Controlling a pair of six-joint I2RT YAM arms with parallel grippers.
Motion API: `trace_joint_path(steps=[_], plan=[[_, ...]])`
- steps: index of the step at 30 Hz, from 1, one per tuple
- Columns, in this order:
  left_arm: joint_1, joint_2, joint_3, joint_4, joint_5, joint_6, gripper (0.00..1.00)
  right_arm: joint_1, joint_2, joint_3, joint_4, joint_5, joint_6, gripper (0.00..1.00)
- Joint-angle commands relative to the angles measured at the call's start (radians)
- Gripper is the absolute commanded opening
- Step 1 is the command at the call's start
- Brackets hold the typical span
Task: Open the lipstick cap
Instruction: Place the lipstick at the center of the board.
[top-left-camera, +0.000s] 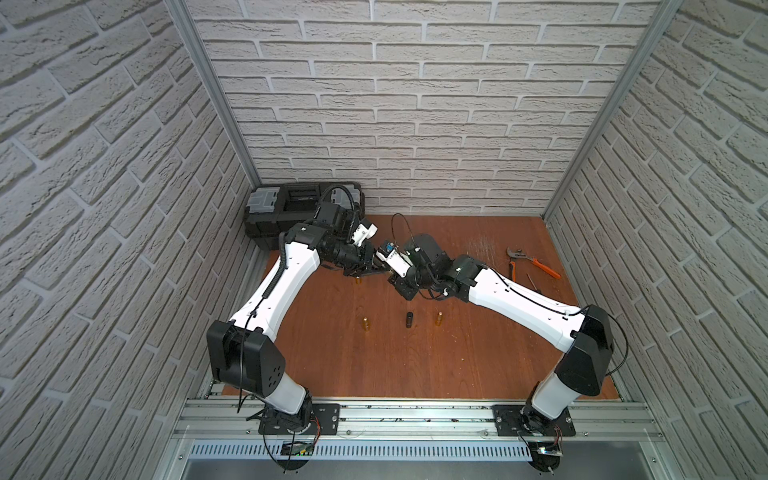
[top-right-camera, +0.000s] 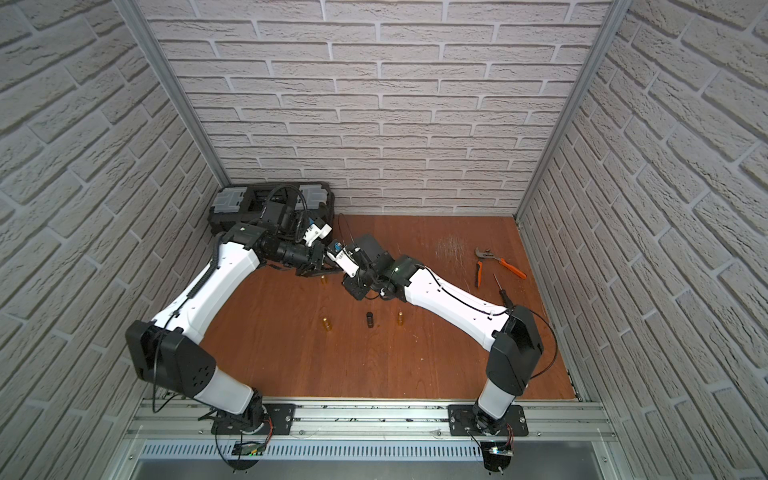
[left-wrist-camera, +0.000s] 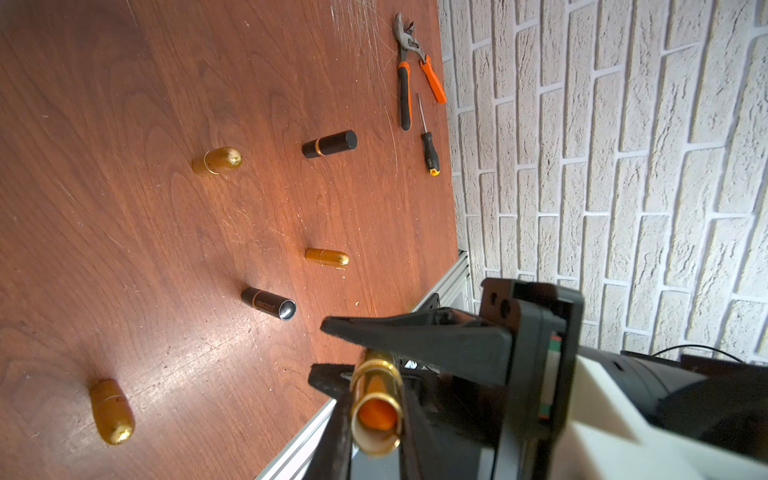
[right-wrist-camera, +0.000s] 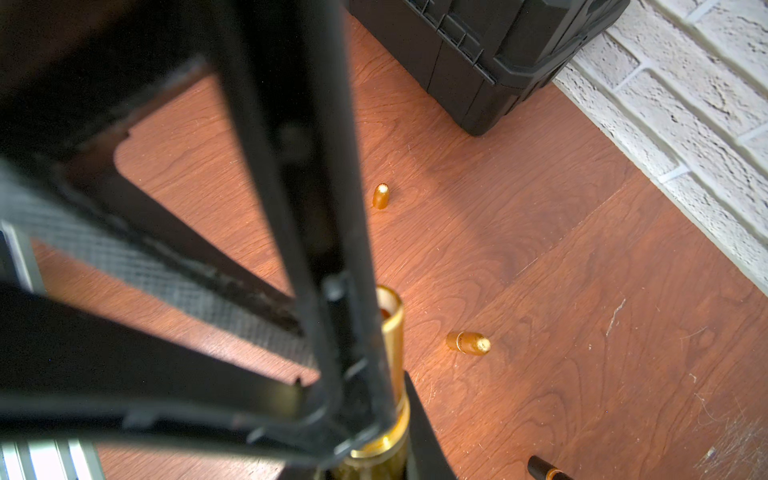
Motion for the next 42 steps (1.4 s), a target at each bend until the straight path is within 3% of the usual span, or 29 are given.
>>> trace_joint_path(steps=[1, 9, 16, 23, 32, 38, 42], plan=[[0.005, 0.014, 0.003, -0.016, -0.016, 0.028, 0.21, 0.017, -0.011, 0.04, 0.022, -0.005, -0.01, 0.03], [0.004, 0.02, 0.001, -0.016, -0.036, 0.03, 0.27, 0.022, -0.007, 0.041, 0.023, -0.004, -0.013, 0.03], [0.005, 0.017, -0.002, -0.024, -0.036, 0.038, 0.11, 0.024, -0.006, 0.037, 0.026, 0.004, -0.014, 0.03], [0.01, 0.011, -0.009, -0.03, -0.045, 0.044, 0.08, 0.024, -0.01, 0.038, 0.024, 0.01, -0.015, 0.03], [0.054, 0.003, -0.011, 0.003, -0.074, 0.012, 0.08, 0.024, -0.084, 0.019, 0.03, 0.081, -0.017, 0.2], [0.051, 0.043, 0.042, -0.049, -0.324, 0.033, 0.11, 0.024, -0.152, 0.008, 0.018, 0.114, -0.021, 0.19], [0.032, 0.088, 0.04, 0.004, -0.479, 0.01, 0.11, 0.024, -0.193, -0.009, 0.014, 0.149, -0.029, 0.19]])
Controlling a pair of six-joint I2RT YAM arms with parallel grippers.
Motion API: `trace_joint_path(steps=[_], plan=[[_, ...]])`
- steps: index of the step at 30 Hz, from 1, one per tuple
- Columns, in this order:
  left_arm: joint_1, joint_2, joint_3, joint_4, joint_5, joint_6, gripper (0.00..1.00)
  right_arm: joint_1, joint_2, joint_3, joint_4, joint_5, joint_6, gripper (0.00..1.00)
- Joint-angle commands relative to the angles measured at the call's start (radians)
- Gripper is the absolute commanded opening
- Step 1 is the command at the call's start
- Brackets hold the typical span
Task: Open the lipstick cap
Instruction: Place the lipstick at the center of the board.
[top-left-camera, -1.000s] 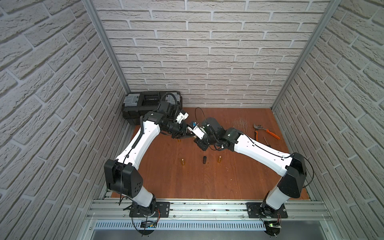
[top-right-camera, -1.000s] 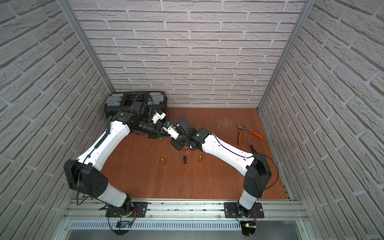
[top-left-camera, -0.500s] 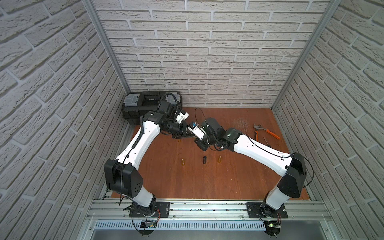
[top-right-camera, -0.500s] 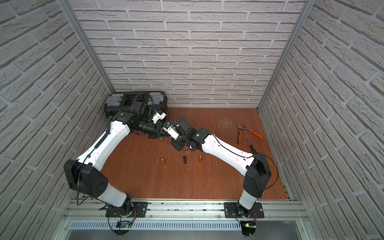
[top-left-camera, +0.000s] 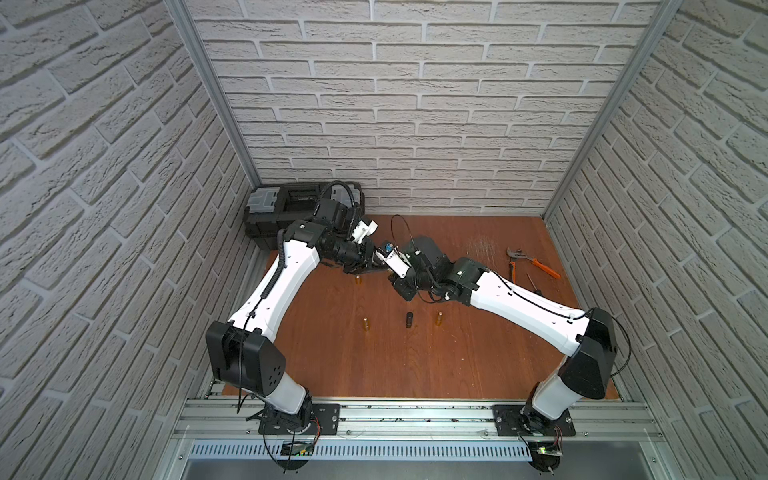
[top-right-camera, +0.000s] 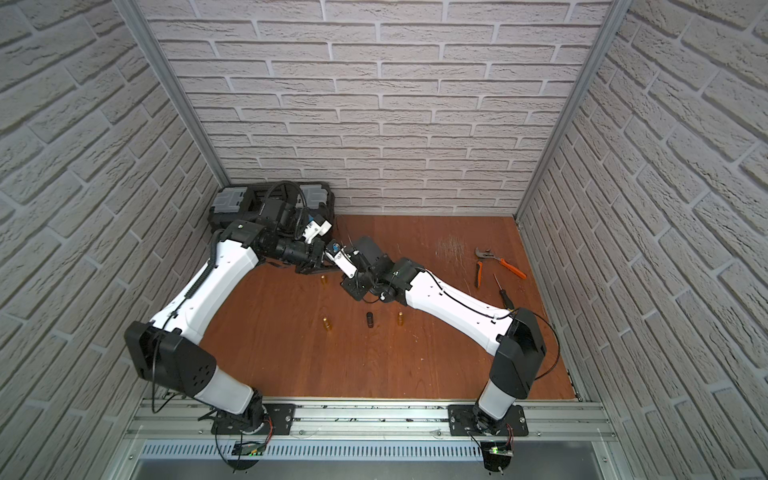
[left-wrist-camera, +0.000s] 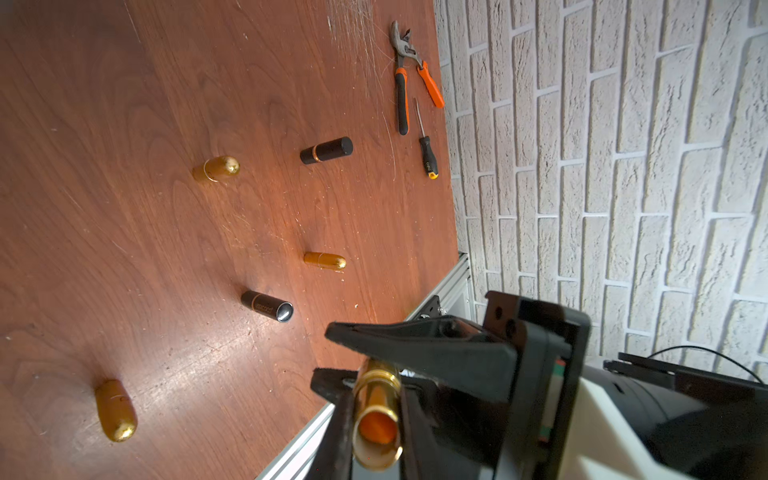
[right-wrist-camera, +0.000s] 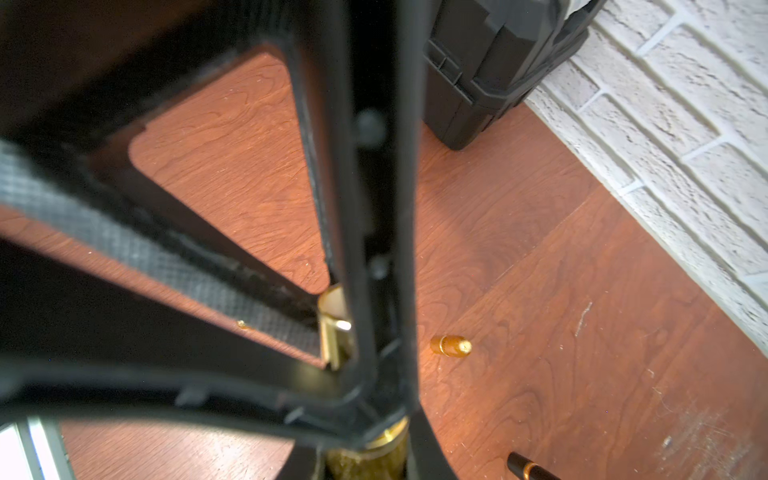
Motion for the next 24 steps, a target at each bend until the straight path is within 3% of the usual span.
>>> trace_joint_path(steps=[1, 5, 14, 20, 24], plan=[[0.034, 0.088, -0.019, 0.046, -0.457, 0.002, 0.11, 0.004, -0.169, -0.005, -0.003, 0.069, -0.021, 0.19], [0.028, 0.132, -0.03, 0.141, -0.455, -0.028, 0.11, 0.002, -0.208, -0.05, 0.011, 0.106, -0.027, 0.2], [0.024, 0.171, 0.023, 0.102, -0.202, -0.009, 0.1, 0.001, -0.225, -0.091, 0.017, 0.139, -0.025, 0.22], [0.026, 0.115, 0.017, 0.06, -0.114, 0.008, 0.11, -0.005, -0.222, -0.089, 0.026, 0.138, -0.031, 0.45], [0.027, 0.112, 0.053, 0.039, -0.187, 0.006, 0.11, -0.007, -0.229, -0.081, 0.026, 0.122, -0.028, 0.49]])
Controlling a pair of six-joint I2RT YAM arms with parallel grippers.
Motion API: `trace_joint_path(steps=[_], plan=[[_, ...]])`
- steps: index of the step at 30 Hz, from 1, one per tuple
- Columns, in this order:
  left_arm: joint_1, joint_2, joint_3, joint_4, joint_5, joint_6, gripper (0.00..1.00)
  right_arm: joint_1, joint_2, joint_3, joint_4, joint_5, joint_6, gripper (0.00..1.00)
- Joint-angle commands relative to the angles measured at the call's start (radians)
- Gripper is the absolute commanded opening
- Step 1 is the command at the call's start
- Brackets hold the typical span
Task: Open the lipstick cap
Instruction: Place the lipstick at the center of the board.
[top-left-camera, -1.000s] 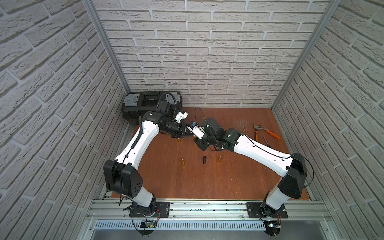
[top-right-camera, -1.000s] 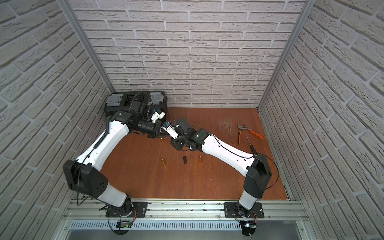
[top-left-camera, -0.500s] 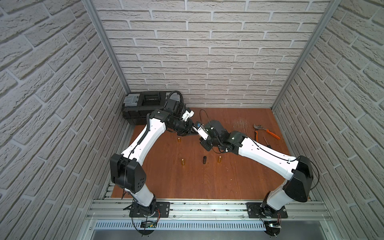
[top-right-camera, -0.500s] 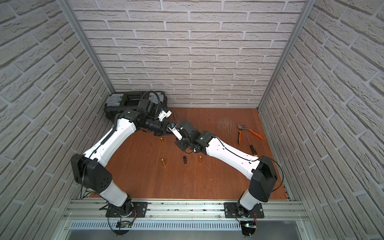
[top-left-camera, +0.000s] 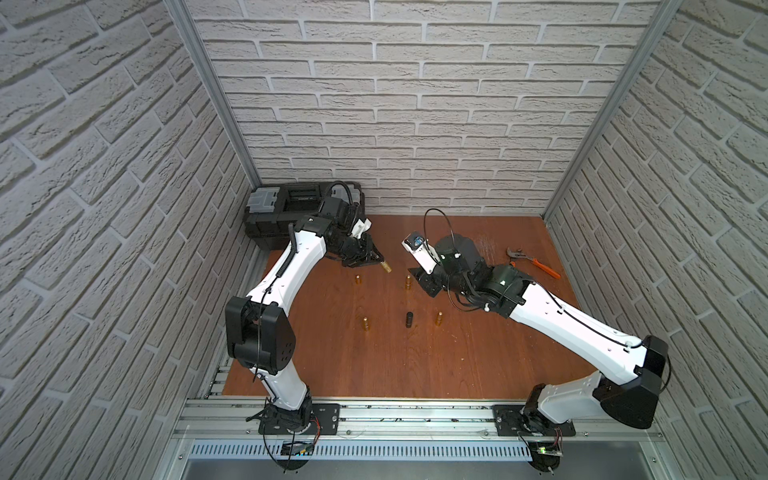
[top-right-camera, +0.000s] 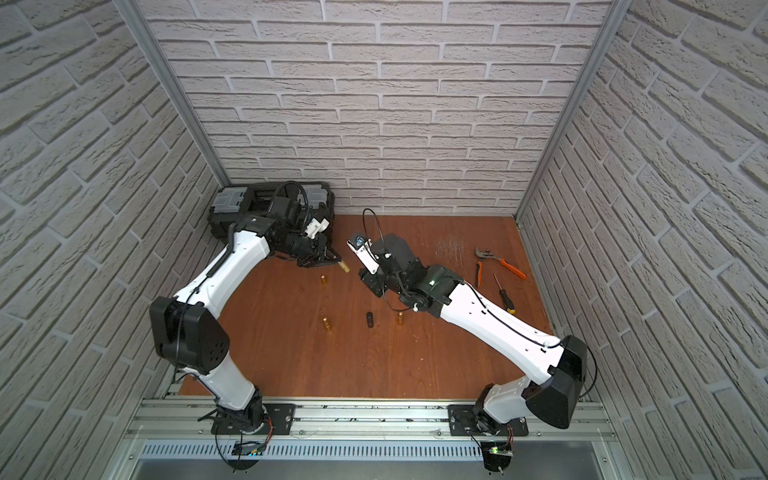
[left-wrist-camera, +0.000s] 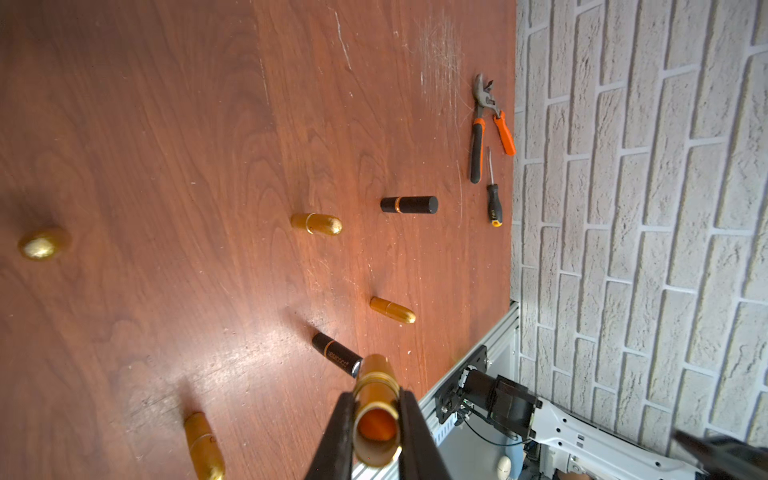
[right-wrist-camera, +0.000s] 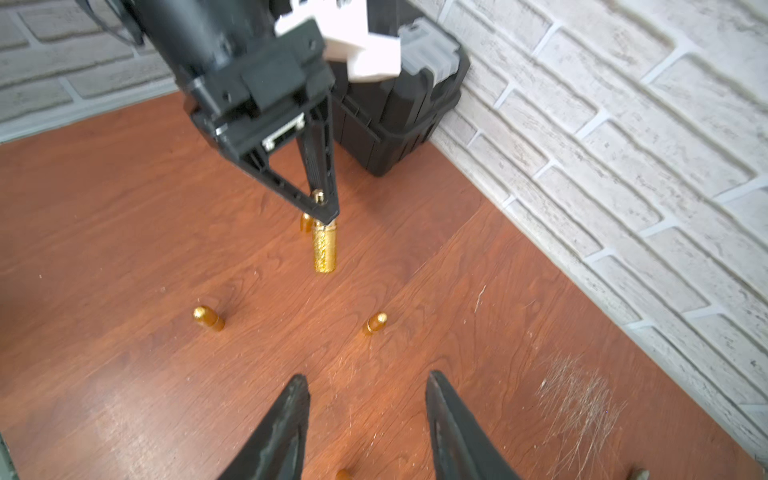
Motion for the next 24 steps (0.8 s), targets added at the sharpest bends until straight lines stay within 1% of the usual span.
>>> trace_joint_path(steps=[1, 3, 5, 6, 7, 8, 10, 15, 19, 24], plan=[[-0.017, -0.009, 0.051, -0.045, -0.12, 0.036, 0.11, 0.001, 0.002, 0.011, 0.019, -0.009, -0.005, 0.51], [-0.04, 0.025, 0.085, -0.071, -0.242, 0.061, 0.12, 0.001, -0.003, 0.016, 0.013, -0.012, -0.003, 0.52], [-0.053, 0.055, 0.083, -0.04, -0.305, 0.061, 0.11, 0.001, -0.007, 0.017, 0.004, -0.012, -0.003, 0.54], [-0.059, 0.069, 0.074, -0.01, -0.339, 0.054, 0.12, 0.001, -0.01, 0.015, -0.002, -0.009, -0.002, 0.61], [-0.061, 0.082, 0.057, 0.024, -0.365, 0.049, 0.11, 0.001, -0.014, 0.016, -0.007, -0.005, 0.0, 0.66], [-0.063, 0.091, 0.04, 0.059, -0.385, 0.043, 0.11, 0.001, -0.019, 0.013, -0.009, -0.002, 0.001, 0.84], [-0.065, 0.113, 0.0, 0.134, -0.43, 0.032, 0.11, 0.0, -0.032, 0.003, -0.012, 0.007, 0.003, 1.0], [-0.074, 0.164, -0.067, 0.275, -0.498, 0.019, 0.1, -0.001, -0.057, -0.017, -0.017, 0.038, 0.002, 1.0], [-0.104, 0.227, -0.048, 0.286, -0.6, 0.056, 0.1, -0.005, -0.063, -0.022, -0.008, 0.079, 0.019, 1.0], [-0.115, 0.277, -0.04, 0.313, -0.6, 0.045, 0.1, -0.012, -0.078, -0.031, 0.016, 0.201, 0.075, 1.0]])
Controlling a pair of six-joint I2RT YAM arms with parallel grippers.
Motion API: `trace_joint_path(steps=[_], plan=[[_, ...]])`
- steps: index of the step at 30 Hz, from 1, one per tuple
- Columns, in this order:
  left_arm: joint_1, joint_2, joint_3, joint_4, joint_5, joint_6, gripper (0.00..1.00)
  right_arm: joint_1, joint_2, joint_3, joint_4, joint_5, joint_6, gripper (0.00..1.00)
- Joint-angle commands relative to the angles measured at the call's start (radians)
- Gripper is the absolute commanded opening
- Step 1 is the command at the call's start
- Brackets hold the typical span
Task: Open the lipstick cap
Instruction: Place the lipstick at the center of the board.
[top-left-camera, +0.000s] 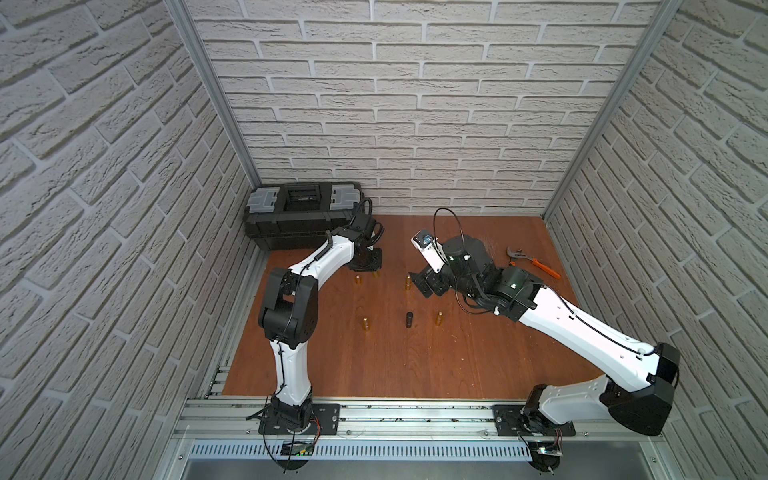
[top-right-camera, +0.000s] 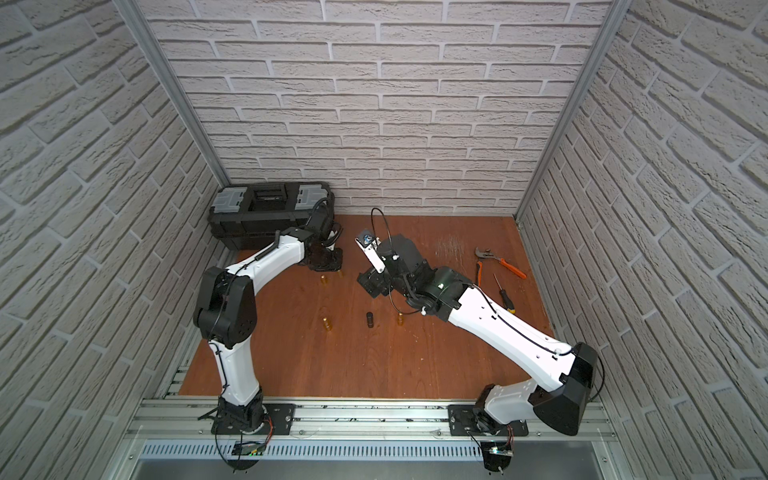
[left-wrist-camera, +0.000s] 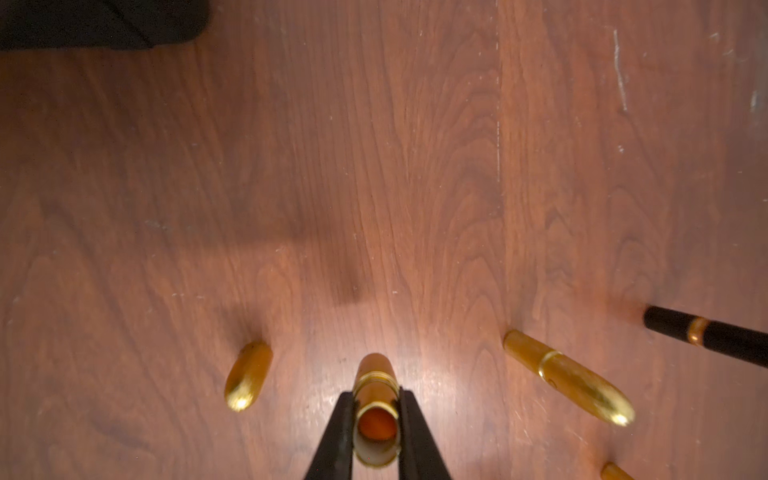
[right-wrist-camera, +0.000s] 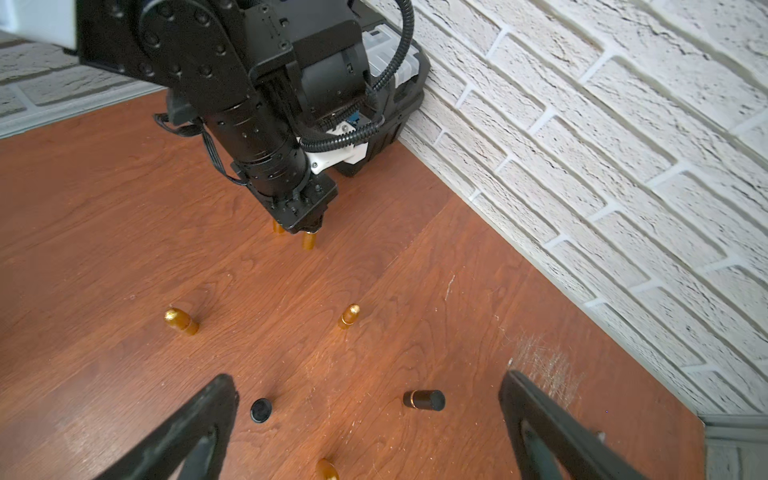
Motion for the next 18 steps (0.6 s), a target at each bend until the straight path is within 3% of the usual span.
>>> trace_joint_path(steps=[1, 7, 11, 12, 16, 18], plan=[[-0.011, 0.024, 0.02, 0.055, -0.035, 0.007, 0.1, -0.01, -0.024, 0.0, 0.028, 0.113, 0.057, 1.0], [-0.016, 0.042, 0.041, 0.064, -0.028, 0.006, 0.11, -0.018, -0.084, -0.036, 0.073, 0.183, 0.052, 1.0], [-0.019, 0.053, 0.059, 0.064, -0.021, 0.003, 0.12, -0.076, -0.225, -0.148, 0.192, 0.082, 0.07, 1.0], [-0.02, 0.06, 0.064, 0.061, -0.017, 0.002, 0.12, -0.104, -0.232, -0.144, 0.176, 0.106, 0.11, 1.0], [-0.036, 0.079, 0.086, 0.052, -0.013, 0.006, 0.12, -0.255, -0.146, -0.031, -0.022, -0.073, 0.204, 1.0], [-0.043, 0.083, 0.091, 0.05, -0.017, 0.006, 0.12, -0.279, -0.092, 0.019, -0.095, -0.114, 0.224, 1.0]])
